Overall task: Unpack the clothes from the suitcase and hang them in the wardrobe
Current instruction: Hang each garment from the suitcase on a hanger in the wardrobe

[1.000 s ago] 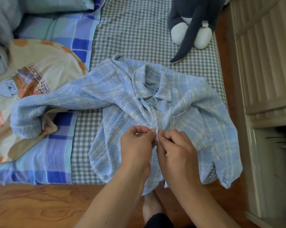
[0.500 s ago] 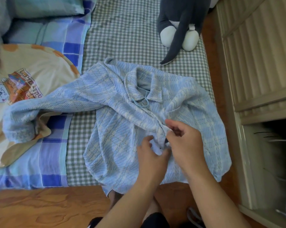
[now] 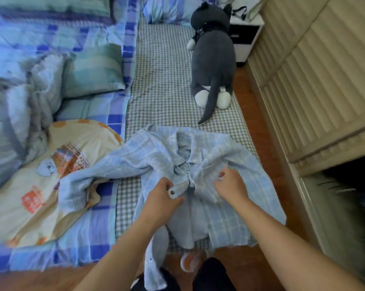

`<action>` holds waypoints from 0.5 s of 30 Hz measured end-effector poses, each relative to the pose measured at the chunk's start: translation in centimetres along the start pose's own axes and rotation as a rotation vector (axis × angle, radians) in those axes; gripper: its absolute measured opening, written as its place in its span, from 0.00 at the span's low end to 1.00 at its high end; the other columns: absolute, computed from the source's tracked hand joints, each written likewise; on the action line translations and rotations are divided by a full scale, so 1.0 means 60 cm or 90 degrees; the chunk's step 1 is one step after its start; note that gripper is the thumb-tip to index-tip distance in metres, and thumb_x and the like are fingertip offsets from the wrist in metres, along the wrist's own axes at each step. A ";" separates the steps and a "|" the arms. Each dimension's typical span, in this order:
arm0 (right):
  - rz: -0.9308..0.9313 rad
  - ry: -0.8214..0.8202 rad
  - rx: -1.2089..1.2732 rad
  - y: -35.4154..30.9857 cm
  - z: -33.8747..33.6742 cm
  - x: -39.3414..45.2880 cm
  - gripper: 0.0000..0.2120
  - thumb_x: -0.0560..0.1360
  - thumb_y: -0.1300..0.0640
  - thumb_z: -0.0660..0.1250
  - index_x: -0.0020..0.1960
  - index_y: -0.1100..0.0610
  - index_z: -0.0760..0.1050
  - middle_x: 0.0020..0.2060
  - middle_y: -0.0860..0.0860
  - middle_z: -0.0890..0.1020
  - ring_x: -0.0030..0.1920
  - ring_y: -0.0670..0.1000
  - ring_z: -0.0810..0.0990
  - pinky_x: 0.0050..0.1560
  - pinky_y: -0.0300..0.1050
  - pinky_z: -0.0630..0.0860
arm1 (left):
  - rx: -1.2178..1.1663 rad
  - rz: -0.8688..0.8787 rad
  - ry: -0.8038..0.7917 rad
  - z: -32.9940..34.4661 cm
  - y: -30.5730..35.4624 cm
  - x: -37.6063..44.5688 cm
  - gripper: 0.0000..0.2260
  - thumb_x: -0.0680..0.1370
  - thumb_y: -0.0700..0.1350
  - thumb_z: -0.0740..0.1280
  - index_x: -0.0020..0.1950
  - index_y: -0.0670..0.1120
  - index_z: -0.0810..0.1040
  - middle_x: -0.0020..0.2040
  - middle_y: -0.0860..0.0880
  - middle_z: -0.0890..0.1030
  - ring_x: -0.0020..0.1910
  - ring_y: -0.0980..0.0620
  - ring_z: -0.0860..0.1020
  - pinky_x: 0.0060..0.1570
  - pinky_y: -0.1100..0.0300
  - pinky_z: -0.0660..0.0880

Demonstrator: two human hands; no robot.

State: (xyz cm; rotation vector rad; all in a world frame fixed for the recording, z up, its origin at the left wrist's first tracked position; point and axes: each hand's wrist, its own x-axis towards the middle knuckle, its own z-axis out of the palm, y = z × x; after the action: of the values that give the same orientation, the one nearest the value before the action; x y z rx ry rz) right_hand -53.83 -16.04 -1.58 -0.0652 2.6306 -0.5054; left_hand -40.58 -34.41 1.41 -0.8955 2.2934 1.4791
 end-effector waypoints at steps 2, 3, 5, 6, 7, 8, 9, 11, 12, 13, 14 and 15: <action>0.062 -0.064 0.117 -0.007 0.054 -0.049 0.23 0.71 0.45 0.72 0.58 0.56 0.69 0.55 0.52 0.73 0.57 0.57 0.77 0.51 0.48 0.73 | 0.042 -0.026 -0.038 -0.009 -0.011 -0.007 0.16 0.75 0.52 0.75 0.51 0.47 0.72 0.39 0.52 0.75 0.34 0.55 0.73 0.31 0.62 0.66; 0.075 -0.090 0.138 -0.006 0.090 -0.074 0.28 0.69 0.43 0.73 0.60 0.57 0.67 0.57 0.53 0.73 0.59 0.58 0.76 0.53 0.47 0.73 | 0.061 -0.036 -0.043 -0.013 -0.017 -0.009 0.14 0.76 0.53 0.73 0.51 0.47 0.73 0.39 0.51 0.77 0.35 0.54 0.74 0.32 0.59 0.68; 0.106 -0.139 0.133 0.002 0.158 -0.109 0.39 0.68 0.41 0.75 0.68 0.58 0.62 0.65 0.57 0.68 0.66 0.59 0.72 0.61 0.48 0.72 | 0.085 -0.049 -0.046 -0.018 -0.027 -0.012 0.08 0.80 0.50 0.66 0.51 0.46 0.74 0.41 0.49 0.78 0.37 0.52 0.75 0.36 0.54 0.73; 0.122 -0.144 0.120 0.009 0.185 -0.111 0.43 0.68 0.39 0.74 0.71 0.60 0.58 0.68 0.58 0.65 0.68 0.60 0.70 0.64 0.50 0.70 | 0.083 -0.053 -0.049 -0.020 -0.032 -0.013 0.06 0.81 0.48 0.64 0.51 0.45 0.74 0.40 0.48 0.78 0.36 0.52 0.75 0.37 0.55 0.73; 0.137 -0.120 0.099 0.013 0.204 -0.103 0.45 0.69 0.37 0.73 0.72 0.61 0.57 0.69 0.59 0.64 0.69 0.61 0.68 0.66 0.51 0.69 | 0.079 -0.053 -0.051 -0.021 -0.037 -0.015 0.05 0.81 0.46 0.63 0.51 0.45 0.74 0.39 0.49 0.77 0.36 0.52 0.74 0.36 0.57 0.71; 0.138 -0.071 0.070 0.017 0.220 -0.086 0.46 0.69 0.35 0.72 0.72 0.62 0.57 0.69 0.60 0.64 0.69 0.61 0.67 0.66 0.51 0.68 | 0.075 -0.051 -0.049 -0.022 -0.041 -0.017 0.04 0.81 0.46 0.63 0.50 0.45 0.75 0.38 0.50 0.77 0.35 0.54 0.73 0.35 0.60 0.69; 0.125 -0.005 0.035 0.019 0.233 -0.063 0.46 0.69 0.34 0.72 0.72 0.63 0.59 0.68 0.61 0.66 0.68 0.62 0.68 0.66 0.52 0.68 | 0.073 -0.051 -0.040 -0.023 -0.044 -0.020 0.04 0.82 0.46 0.64 0.50 0.46 0.75 0.38 0.51 0.76 0.34 0.55 0.73 0.34 0.62 0.67; 0.097 0.127 -0.016 0.018 0.253 -0.013 0.41 0.68 0.37 0.72 0.67 0.64 0.64 0.64 0.64 0.70 0.63 0.65 0.72 0.61 0.57 0.72 | 0.091 -0.055 -0.008 -0.021 -0.053 -0.021 0.06 0.82 0.49 0.67 0.48 0.49 0.75 0.38 0.53 0.78 0.35 0.57 0.74 0.33 0.66 0.65; 0.090 0.171 -0.034 0.018 0.260 0.012 0.37 0.67 0.40 0.72 0.64 0.64 0.67 0.62 0.64 0.72 0.61 0.66 0.73 0.58 0.59 0.73 | 0.106 -0.062 0.004 -0.019 -0.059 -0.022 0.06 0.82 0.50 0.67 0.47 0.49 0.76 0.38 0.54 0.78 0.35 0.59 0.74 0.31 0.68 0.65; 0.079 0.206 -0.051 0.018 0.260 0.034 0.31 0.68 0.43 0.69 0.62 0.63 0.68 0.59 0.64 0.73 0.58 0.65 0.73 0.56 0.59 0.73 | 0.119 -0.069 0.013 -0.017 -0.065 -0.022 0.07 0.82 0.50 0.67 0.46 0.50 0.76 0.38 0.55 0.78 0.35 0.59 0.74 0.30 0.69 0.66; 0.055 0.237 -0.069 0.022 0.257 0.057 0.24 0.71 0.46 0.64 0.59 0.62 0.70 0.57 0.63 0.74 0.56 0.65 0.74 0.54 0.59 0.72 | 0.129 -0.077 0.018 -0.014 -0.072 -0.022 0.07 0.82 0.50 0.67 0.45 0.50 0.76 0.37 0.55 0.78 0.34 0.60 0.74 0.30 0.71 0.67; 0.022 0.267 -0.078 0.028 0.250 0.075 0.17 0.73 0.51 0.59 0.56 0.61 0.71 0.54 0.63 0.75 0.54 0.64 0.74 0.52 0.59 0.72 | 0.139 -0.085 0.020 -0.009 -0.075 -0.023 0.08 0.82 0.51 0.67 0.44 0.51 0.76 0.36 0.55 0.78 0.34 0.60 0.75 0.29 0.71 0.67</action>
State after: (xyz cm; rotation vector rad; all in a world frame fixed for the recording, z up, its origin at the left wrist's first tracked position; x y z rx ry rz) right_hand -51.11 -20.18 -16.57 0.0536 3.0654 -0.3765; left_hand -36.63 -35.66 -0.87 -0.9910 2.3117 1.1419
